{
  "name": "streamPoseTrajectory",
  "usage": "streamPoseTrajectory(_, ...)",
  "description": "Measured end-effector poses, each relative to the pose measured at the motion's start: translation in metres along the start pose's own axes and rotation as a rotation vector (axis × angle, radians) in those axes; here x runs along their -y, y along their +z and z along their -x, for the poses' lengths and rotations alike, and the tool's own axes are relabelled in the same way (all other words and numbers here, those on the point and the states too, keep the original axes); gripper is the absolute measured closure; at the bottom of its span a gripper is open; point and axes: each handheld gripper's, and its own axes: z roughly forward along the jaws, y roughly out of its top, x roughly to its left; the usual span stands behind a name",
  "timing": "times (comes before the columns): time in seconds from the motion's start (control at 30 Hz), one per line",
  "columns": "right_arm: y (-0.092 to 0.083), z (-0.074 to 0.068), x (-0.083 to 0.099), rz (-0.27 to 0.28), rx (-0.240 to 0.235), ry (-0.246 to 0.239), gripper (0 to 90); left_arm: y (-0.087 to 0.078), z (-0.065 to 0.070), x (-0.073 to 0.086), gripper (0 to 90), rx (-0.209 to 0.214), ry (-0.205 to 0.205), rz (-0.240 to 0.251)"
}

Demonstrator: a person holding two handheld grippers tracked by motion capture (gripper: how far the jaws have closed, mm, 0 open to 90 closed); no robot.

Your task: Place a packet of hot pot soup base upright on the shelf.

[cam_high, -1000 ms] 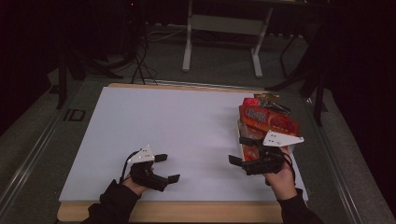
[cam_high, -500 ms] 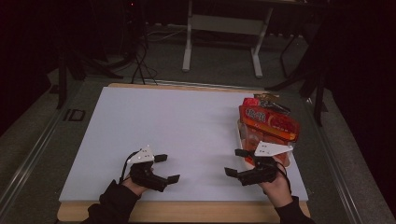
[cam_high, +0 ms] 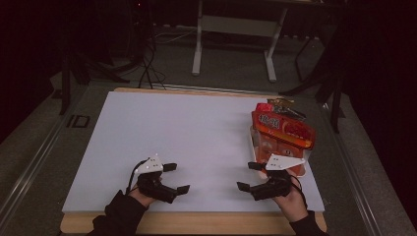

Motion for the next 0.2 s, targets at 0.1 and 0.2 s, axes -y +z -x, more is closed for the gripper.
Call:
streamPoseTrajectory(0.1,0.0015,-0.0007,0.0007,-0.012,0.000,-0.015,13.7,0.0008,0.0001,0.0005,2.6,0.002,-0.001,-0.001)
streamPoseTrajectory(0.2,0.0018,-0.0012,0.0007,-0.013,0.000,-0.020,13.7,0.0006,0.0000,0.0000,2.6,0.002,-0.001,0.002)
